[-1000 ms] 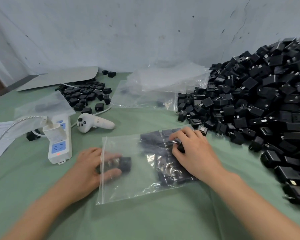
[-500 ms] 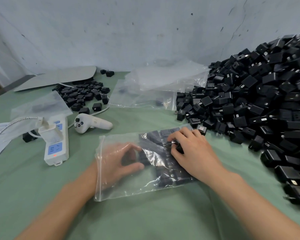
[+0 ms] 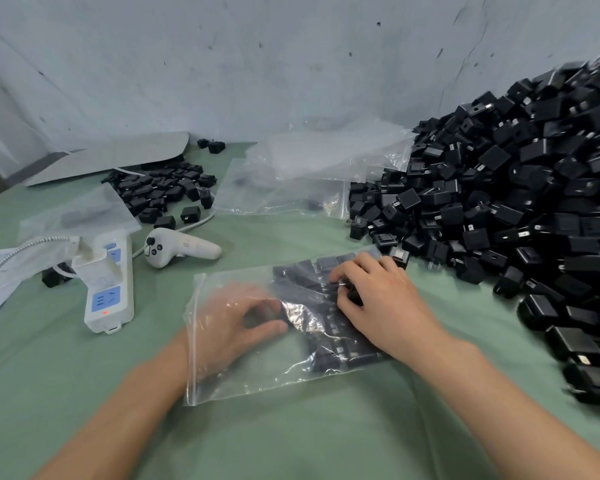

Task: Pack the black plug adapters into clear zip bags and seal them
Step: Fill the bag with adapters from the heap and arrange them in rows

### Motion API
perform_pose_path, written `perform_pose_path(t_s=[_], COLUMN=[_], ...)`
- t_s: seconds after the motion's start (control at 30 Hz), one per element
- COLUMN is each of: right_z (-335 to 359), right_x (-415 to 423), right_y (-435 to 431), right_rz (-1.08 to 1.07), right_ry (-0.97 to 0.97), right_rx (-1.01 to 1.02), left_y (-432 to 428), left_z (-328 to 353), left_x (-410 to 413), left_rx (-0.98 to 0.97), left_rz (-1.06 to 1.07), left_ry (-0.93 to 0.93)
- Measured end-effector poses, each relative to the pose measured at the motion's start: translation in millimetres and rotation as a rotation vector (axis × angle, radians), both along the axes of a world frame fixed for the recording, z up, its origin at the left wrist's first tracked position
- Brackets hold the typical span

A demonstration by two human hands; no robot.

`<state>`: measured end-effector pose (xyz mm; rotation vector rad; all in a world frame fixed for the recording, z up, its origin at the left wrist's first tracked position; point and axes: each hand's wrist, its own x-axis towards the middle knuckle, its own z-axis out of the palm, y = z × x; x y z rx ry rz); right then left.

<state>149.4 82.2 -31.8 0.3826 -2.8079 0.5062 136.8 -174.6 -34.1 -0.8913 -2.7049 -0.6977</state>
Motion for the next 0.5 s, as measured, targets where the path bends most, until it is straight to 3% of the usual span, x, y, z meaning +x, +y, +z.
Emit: perform_pose_path(t_s=[0.17,0.33,0.4,0.5], right_z=[0.3,1.5,6.0,20.4], right_x=[-0.7,1.5,2.5,4.0], right_y=[0.1,3.4,2.9,-1.9], right_rz=[0.008,0.013,-0.002,-0.055], right_ry=[-0.002,-0.034,-0.07,-0.183], right_rx=[-0.039,-0.15,-0.346,-0.797], left_y=[-8.8,-41.9,-57.5,-70.9], left_z=[-3.4,-6.8,-5.7,-0.5], left_x=[-0.4,20.3,30.6,40.8], left_rx=[-0.022,0.018,0.074,0.286], left_rz=[0.001,0.179,0.295,0.496], left_ry=[-0.028,-0.07,-0.068,-0.059])
